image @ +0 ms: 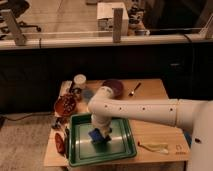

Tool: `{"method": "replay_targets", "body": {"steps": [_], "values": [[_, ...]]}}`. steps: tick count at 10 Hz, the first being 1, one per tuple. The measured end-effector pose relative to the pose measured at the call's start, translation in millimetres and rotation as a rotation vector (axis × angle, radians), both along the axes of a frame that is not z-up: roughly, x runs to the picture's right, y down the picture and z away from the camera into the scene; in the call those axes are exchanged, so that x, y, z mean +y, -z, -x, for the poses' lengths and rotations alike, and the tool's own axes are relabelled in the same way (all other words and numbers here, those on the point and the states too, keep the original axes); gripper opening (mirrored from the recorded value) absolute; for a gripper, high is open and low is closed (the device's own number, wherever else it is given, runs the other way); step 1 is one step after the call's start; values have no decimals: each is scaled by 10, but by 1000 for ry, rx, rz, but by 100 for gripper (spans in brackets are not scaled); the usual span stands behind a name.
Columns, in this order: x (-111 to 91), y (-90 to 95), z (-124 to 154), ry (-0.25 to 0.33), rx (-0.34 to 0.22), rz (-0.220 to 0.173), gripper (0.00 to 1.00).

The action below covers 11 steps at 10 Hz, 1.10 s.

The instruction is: Wipe tray with sponge

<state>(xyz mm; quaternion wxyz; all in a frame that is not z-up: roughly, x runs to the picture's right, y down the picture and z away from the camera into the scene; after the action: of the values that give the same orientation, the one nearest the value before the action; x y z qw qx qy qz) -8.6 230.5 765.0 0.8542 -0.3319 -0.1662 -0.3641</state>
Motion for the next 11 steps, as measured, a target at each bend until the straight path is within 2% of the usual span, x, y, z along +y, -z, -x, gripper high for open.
{"method": "replay_targets", "body": {"steps": [3, 6, 7, 8, 11], "values": [[5, -44, -228, -22, 63, -19, 0], [-105, -102, -194, -18, 75, -44, 0], [-119, -112, -143, -8, 68, -46, 0], [-115, -124, 56, 32, 35, -46, 0], [28, -43, 413, 115, -41, -37, 0]]}}
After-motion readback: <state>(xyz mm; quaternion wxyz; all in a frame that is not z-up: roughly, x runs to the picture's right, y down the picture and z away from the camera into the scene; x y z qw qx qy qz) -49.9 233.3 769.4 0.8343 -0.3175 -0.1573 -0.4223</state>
